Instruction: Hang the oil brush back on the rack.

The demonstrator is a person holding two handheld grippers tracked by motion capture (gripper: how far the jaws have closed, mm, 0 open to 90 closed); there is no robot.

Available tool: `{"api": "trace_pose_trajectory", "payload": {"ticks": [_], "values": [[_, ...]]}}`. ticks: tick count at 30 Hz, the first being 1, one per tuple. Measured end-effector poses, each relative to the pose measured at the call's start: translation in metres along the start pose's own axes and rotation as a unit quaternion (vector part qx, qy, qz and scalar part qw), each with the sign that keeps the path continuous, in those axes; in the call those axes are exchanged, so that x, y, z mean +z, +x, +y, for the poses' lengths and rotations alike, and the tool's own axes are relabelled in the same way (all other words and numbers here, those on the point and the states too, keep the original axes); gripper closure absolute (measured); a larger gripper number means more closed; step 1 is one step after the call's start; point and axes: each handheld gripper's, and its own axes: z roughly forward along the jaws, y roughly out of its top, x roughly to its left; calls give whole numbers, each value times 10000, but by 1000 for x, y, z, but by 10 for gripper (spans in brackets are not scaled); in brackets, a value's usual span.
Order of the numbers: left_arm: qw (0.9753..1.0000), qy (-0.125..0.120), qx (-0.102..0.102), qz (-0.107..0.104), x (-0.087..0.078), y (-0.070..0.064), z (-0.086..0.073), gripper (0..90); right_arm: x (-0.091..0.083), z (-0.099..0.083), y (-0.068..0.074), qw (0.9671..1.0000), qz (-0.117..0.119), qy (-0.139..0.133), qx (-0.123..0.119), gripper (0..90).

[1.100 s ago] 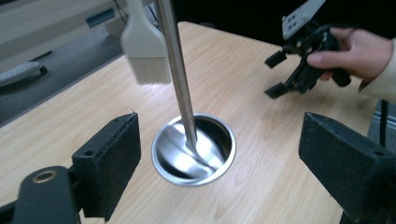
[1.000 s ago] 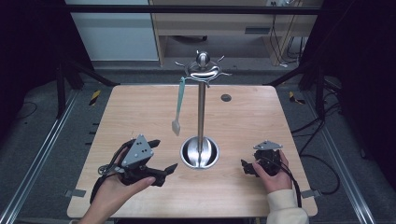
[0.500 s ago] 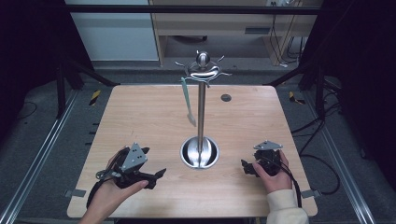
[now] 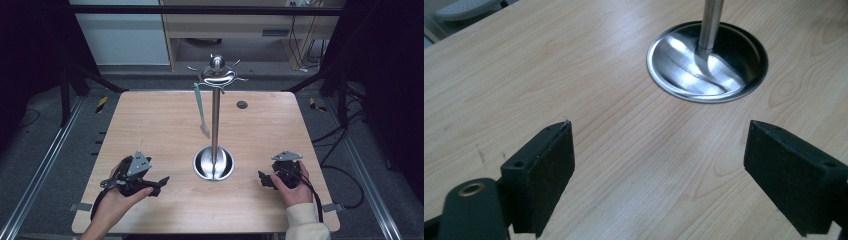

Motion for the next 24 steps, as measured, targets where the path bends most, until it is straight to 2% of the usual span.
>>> {"api": "trace_pose_trajectory", "payload": {"ticks": [11,24], "values": [[9991,164,-254,280,10,25,-19,127,0,0,0,10000,-9,7,-19,77],[9967,123,-542,596,22,48,-30,134,1,0,0,10000,1,2,-18,77]]}}
